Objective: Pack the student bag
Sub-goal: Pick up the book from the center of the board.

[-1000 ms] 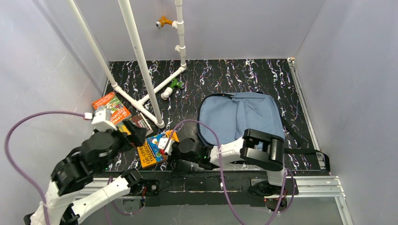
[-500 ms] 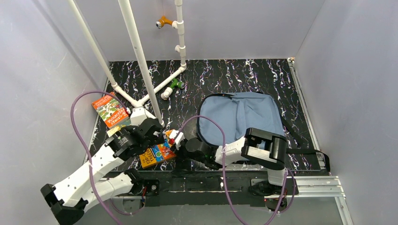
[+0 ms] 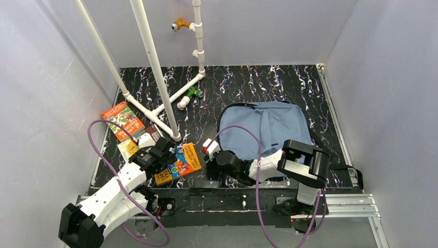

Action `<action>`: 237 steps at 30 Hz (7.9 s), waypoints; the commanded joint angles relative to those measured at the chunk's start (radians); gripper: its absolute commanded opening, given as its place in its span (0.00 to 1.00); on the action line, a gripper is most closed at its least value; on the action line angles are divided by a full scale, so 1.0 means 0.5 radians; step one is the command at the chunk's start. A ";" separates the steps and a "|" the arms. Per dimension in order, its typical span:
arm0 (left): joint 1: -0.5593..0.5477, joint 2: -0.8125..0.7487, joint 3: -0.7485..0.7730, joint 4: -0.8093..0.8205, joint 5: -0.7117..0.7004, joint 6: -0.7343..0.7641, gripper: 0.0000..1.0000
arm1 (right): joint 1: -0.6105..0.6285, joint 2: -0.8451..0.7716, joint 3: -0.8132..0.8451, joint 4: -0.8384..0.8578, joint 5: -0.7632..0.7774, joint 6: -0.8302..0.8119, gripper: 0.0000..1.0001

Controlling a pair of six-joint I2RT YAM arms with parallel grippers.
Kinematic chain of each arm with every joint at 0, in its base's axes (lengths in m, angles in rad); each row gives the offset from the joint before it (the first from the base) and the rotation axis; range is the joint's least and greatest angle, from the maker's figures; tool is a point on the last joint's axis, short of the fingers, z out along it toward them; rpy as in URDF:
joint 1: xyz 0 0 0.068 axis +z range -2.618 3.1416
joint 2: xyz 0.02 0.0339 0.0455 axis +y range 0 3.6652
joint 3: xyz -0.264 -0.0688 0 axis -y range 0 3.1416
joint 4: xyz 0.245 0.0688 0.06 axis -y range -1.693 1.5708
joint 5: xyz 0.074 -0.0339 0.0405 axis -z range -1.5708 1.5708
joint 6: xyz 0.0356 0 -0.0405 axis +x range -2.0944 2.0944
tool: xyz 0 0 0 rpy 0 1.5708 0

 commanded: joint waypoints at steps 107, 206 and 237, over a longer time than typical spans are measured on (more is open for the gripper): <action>0.192 -0.206 0.009 0.540 1.280 0.170 0.00 | 0.211 -0.671 0.345 -1.070 -0.124 -0.503 0.98; 0.192 -0.216 0.239 0.258 1.378 -0.188 0.00 | 0.223 -1.249 0.556 -1.861 0.775 0.365 0.98; 0.191 -0.533 0.294 -0.071 1.299 -0.099 0.00 | 0.085 0.402 1.588 -3.029 1.783 0.604 0.89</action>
